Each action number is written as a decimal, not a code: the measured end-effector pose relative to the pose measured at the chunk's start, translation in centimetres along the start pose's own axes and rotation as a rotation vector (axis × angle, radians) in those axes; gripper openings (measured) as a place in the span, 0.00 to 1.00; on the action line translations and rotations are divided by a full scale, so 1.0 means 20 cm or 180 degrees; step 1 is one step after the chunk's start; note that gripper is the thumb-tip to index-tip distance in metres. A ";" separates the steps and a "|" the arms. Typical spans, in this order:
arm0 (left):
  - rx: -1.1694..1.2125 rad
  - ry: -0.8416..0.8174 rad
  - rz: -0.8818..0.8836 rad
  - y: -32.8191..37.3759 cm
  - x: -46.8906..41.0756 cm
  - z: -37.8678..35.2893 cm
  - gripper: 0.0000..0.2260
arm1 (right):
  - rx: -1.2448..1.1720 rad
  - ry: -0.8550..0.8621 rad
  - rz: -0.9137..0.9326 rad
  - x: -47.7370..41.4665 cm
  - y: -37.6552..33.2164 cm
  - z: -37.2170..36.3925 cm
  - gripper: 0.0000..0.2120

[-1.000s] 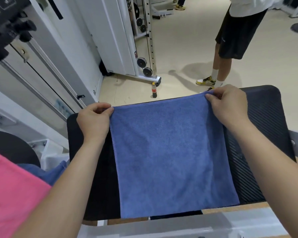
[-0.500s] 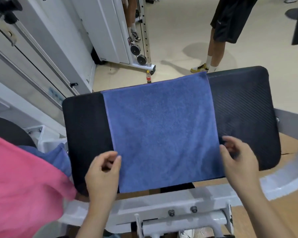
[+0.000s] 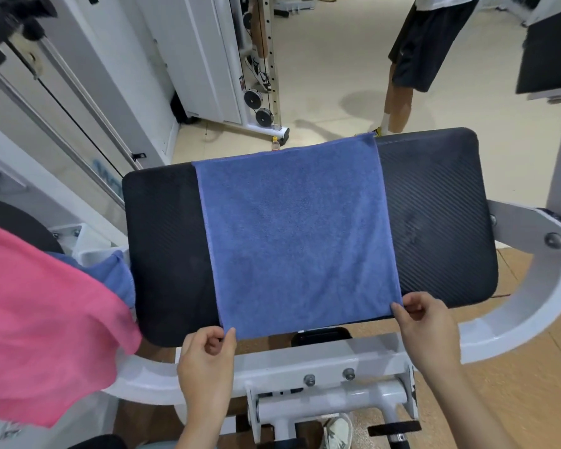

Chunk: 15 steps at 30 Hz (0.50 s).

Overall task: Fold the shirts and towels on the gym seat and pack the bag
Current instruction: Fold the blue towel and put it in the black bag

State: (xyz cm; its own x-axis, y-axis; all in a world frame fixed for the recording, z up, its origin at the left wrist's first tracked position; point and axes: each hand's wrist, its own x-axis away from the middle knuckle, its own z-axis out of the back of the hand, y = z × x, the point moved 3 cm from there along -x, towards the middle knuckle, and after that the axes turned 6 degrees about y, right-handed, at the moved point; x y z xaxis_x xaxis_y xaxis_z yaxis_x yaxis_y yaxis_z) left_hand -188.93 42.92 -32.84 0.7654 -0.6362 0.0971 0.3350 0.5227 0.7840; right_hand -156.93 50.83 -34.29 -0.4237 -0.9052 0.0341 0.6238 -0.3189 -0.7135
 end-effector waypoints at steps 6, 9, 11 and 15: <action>-0.0119 -0.0458 0.0207 -0.01 -0.07 0.04 0.10 | 0.0317 -0.0546 0.0024 0.00 -0.04 0.06 0.11; 0.0482 -0.0733 0.0786 -0.04 -0.11 0.05 0.09 | -0.0187 -0.0826 -0.0336 -0.04 -0.05 0.11 0.12; 0.0735 -0.0832 0.0948 -0.05 -0.12 0.06 0.08 | -0.0657 -0.0915 -0.0564 -0.04 -0.06 0.13 0.11; 0.1242 -0.0898 0.1208 -0.06 -0.11 0.05 0.07 | -0.1642 -0.1175 -0.1125 -0.04 -0.04 0.15 0.11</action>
State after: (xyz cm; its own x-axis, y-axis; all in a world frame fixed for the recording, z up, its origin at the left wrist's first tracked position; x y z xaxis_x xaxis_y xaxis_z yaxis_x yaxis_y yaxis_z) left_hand -191.51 43.12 -33.32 0.5989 -0.6001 0.5303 -0.1993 0.5297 0.8245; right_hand -155.13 50.96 -31.61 -0.2367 -0.8374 0.4927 0.0628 -0.5192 -0.8523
